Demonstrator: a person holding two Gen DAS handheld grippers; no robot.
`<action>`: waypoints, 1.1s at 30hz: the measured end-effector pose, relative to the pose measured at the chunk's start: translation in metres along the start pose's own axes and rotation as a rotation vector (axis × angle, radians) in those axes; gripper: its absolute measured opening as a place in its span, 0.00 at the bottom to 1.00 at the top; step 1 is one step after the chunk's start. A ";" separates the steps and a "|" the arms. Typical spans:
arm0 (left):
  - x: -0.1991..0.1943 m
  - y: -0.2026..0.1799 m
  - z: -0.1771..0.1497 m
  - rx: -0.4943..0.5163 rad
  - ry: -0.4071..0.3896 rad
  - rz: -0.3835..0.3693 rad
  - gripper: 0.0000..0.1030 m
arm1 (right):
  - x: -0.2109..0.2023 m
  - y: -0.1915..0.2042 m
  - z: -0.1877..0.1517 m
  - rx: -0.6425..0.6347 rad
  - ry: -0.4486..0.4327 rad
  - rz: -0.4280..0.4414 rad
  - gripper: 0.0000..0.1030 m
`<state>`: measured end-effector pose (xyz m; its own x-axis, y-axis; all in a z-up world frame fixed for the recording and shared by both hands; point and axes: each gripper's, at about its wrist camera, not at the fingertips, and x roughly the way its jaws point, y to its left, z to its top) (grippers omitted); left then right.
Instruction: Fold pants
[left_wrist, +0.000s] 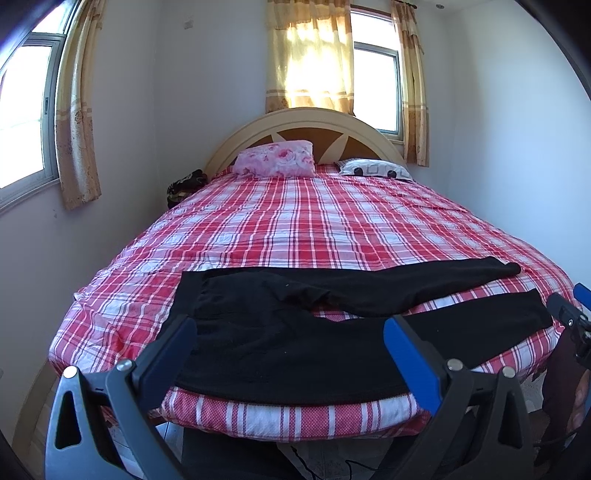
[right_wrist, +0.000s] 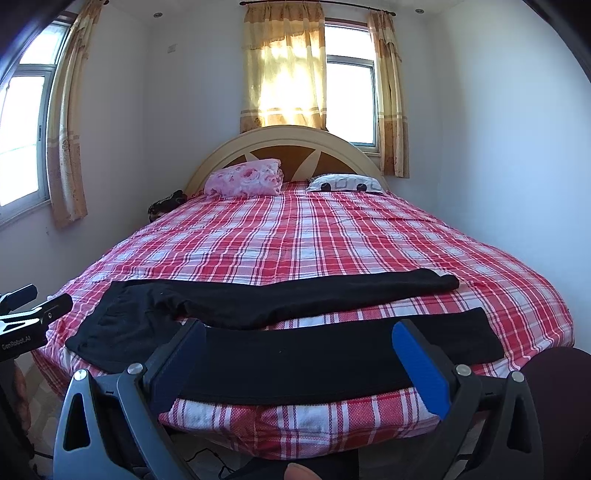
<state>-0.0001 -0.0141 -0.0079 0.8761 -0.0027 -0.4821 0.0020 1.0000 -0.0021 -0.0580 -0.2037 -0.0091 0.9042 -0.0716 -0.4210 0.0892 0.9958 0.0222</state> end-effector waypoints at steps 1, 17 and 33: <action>0.000 -0.001 0.000 0.001 -0.001 0.000 1.00 | 0.000 0.000 0.000 -0.001 0.002 -0.001 0.99; 0.012 -0.002 -0.008 -0.002 0.035 -0.022 1.00 | 0.020 0.001 -0.014 0.006 0.064 0.026 0.99; 0.014 0.000 -0.008 -0.012 0.040 -0.021 1.00 | 0.021 0.000 -0.014 0.005 0.069 0.024 0.99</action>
<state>0.0080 -0.0140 -0.0216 0.8559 -0.0237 -0.5166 0.0140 0.9996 -0.0225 -0.0452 -0.2044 -0.0309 0.8752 -0.0430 -0.4818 0.0696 0.9969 0.0375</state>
